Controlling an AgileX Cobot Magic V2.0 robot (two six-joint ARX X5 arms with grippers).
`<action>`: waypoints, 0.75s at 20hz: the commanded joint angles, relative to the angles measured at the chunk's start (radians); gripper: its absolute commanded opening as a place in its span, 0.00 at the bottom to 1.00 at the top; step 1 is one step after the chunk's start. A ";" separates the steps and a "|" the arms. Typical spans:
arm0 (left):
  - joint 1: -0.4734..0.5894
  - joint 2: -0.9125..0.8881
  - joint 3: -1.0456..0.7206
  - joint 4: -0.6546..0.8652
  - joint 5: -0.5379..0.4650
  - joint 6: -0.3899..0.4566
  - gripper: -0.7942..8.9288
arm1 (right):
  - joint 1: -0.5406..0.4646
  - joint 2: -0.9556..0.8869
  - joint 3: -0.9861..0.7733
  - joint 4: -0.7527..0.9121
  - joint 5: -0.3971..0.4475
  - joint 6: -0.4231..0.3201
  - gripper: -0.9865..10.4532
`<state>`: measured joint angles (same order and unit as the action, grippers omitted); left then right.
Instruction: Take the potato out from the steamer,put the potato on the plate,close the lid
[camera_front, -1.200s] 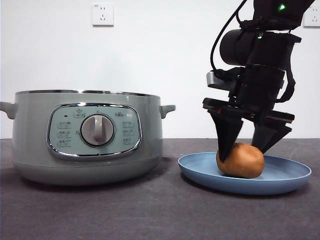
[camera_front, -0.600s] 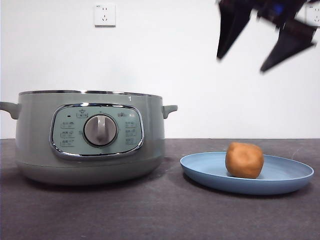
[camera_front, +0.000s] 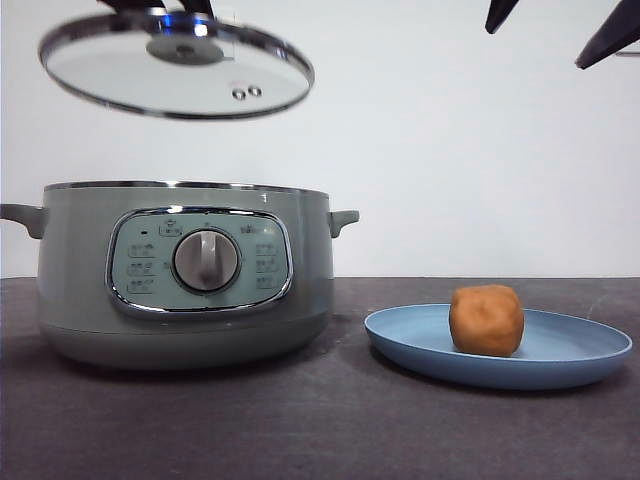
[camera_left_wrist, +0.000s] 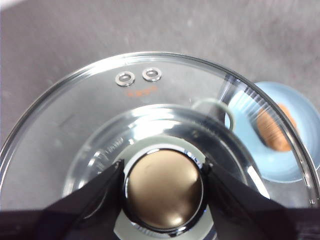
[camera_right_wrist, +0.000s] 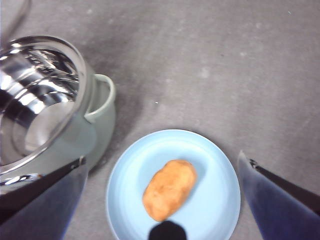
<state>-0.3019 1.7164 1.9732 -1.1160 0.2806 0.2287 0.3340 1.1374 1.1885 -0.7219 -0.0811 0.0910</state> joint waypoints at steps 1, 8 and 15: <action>-0.006 -0.028 -0.054 0.062 0.018 0.013 0.07 | -0.001 0.001 -0.005 0.003 0.037 0.010 0.53; -0.006 -0.028 -0.210 0.148 0.044 0.011 0.07 | -0.002 0.001 -0.005 0.004 0.039 0.011 0.53; -0.011 -0.028 -0.359 0.246 0.086 0.006 0.07 | -0.002 0.001 -0.005 0.007 0.039 0.018 0.52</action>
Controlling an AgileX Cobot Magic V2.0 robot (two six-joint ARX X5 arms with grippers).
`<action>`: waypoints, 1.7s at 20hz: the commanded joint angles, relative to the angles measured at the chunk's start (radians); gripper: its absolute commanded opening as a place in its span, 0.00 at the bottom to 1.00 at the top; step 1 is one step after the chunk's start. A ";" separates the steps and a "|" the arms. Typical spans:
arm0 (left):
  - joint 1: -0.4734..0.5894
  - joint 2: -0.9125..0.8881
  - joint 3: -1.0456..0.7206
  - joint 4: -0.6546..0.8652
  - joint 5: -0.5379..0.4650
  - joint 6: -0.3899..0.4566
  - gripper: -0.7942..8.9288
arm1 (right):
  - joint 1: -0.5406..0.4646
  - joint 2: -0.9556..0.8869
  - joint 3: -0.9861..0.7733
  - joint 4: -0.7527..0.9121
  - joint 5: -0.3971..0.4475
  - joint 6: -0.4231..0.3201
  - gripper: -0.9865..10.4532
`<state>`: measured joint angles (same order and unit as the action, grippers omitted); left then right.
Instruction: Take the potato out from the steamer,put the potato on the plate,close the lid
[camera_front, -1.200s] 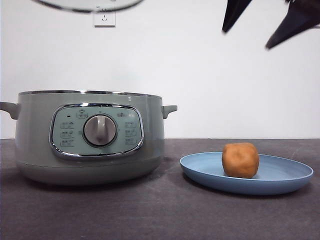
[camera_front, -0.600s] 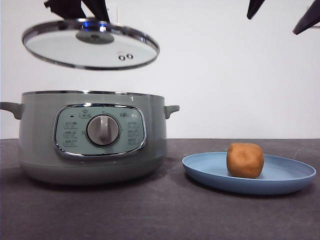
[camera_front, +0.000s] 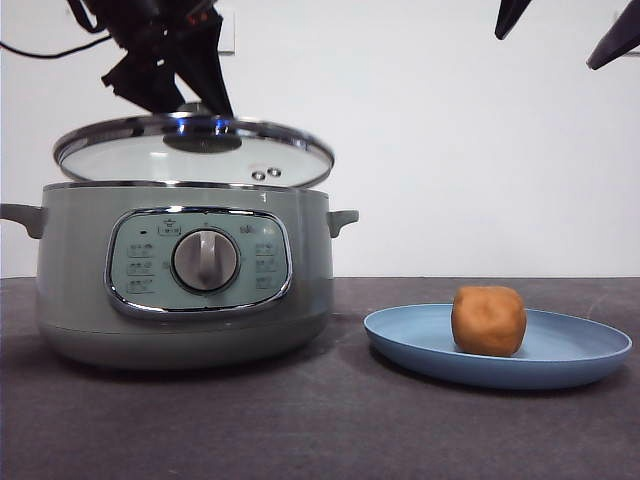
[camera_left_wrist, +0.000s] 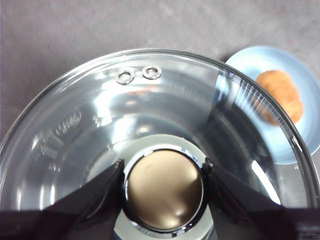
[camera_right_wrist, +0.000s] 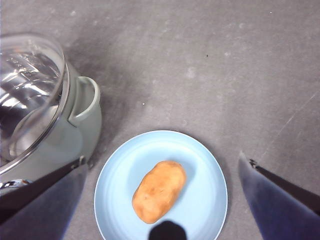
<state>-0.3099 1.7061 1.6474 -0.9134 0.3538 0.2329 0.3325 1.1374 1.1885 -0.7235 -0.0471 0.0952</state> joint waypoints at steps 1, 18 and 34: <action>-0.003 -0.018 -0.067 0.064 0.009 -0.001 0.07 | 0.000 0.001 -0.005 0.009 0.005 0.013 0.52; -0.145 -0.019 -0.143 0.044 -0.296 -0.033 0.08 | 0.000 0.001 -0.005 0.012 0.001 0.013 0.52; -0.139 -0.019 0.045 -0.048 -0.414 -0.054 0.48 | 0.002 0.001 -0.005 -0.025 -0.007 0.013 0.52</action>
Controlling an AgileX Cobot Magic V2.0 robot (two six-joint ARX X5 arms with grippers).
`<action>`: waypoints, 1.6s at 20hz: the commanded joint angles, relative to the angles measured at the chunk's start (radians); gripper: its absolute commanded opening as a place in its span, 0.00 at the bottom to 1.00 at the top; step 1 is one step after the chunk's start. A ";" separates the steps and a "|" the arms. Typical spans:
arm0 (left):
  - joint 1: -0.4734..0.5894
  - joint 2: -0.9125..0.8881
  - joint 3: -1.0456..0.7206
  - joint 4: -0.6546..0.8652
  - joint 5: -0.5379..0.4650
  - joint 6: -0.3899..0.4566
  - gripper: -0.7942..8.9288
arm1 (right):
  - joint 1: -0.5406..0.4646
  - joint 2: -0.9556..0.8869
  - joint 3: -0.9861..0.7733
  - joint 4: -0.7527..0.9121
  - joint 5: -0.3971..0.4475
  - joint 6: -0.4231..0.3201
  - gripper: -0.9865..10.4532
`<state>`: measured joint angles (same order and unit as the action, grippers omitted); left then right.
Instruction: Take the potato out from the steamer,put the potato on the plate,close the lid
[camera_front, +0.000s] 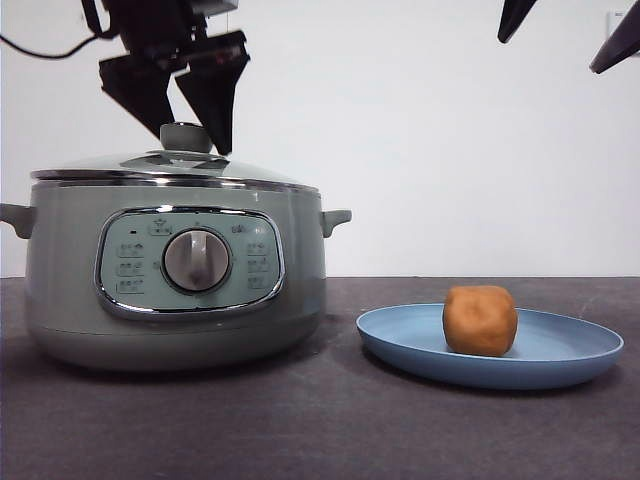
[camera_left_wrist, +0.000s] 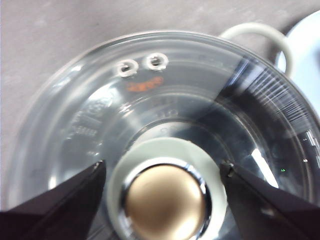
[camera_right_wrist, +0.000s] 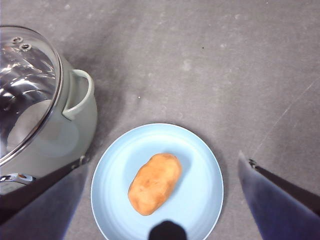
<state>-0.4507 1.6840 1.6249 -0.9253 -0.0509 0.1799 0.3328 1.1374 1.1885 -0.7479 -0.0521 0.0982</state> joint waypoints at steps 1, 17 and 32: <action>0.002 0.003 0.127 -0.082 -0.008 -0.001 0.48 | 0.002 0.001 -0.005 -0.005 -0.006 0.009 0.52; -0.043 -0.076 0.657 -0.471 0.524 0.027 0.47 | 0.002 -0.013 -0.005 -0.109 -0.701 -0.098 0.52; -0.045 -0.076 0.657 -0.469 0.497 0.050 0.08 | 0.001 -0.013 -0.005 -0.092 -0.594 -0.193 0.09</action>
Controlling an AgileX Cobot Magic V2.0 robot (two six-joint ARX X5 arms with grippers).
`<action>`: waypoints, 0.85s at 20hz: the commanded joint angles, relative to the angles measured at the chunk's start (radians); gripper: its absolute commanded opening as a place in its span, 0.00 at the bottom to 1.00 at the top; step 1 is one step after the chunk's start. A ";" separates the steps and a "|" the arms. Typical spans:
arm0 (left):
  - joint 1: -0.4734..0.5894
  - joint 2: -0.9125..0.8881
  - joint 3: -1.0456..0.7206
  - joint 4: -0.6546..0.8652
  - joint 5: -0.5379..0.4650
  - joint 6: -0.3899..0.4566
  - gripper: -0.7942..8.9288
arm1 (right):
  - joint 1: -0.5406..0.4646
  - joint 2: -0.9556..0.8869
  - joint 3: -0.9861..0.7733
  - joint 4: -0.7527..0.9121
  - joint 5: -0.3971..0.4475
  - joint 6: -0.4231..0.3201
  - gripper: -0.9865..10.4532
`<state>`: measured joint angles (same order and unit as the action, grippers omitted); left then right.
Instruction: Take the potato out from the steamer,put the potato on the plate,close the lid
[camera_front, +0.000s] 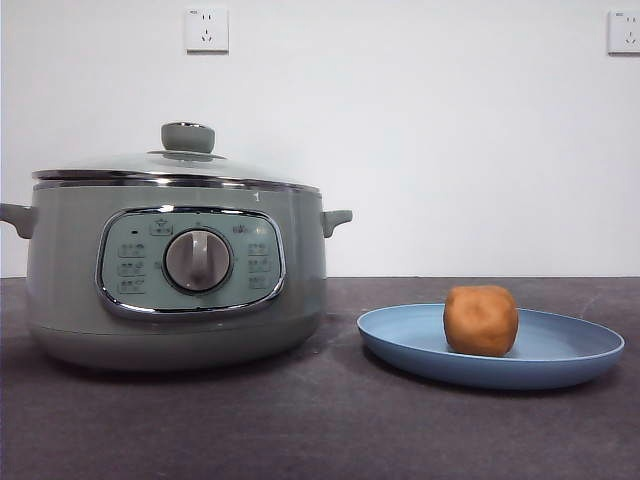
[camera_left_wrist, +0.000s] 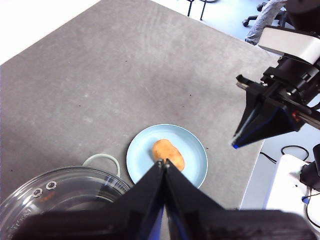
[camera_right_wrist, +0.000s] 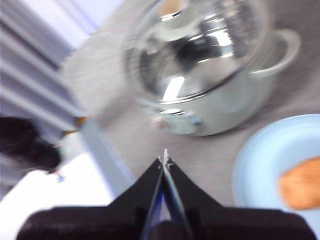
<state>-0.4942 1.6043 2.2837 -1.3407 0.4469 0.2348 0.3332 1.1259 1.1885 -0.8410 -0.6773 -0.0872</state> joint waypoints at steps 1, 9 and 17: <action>-0.001 0.004 -0.002 -0.053 -0.001 -0.005 0.08 | 0.000 -0.001 -0.005 0.002 0.057 -0.008 0.09; 0.010 0.008 -0.002 -0.039 -0.022 -0.005 0.08 | 0.000 -0.001 -0.005 0.002 0.084 -0.008 0.09; 0.069 -0.259 -0.071 0.008 -0.188 -0.028 0.08 | 0.000 -0.001 -0.005 0.002 0.084 -0.008 0.09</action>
<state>-0.4282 1.3434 2.2322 -1.3365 0.2653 0.2157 0.3332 1.1255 1.1885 -0.8417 -0.5934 -0.0902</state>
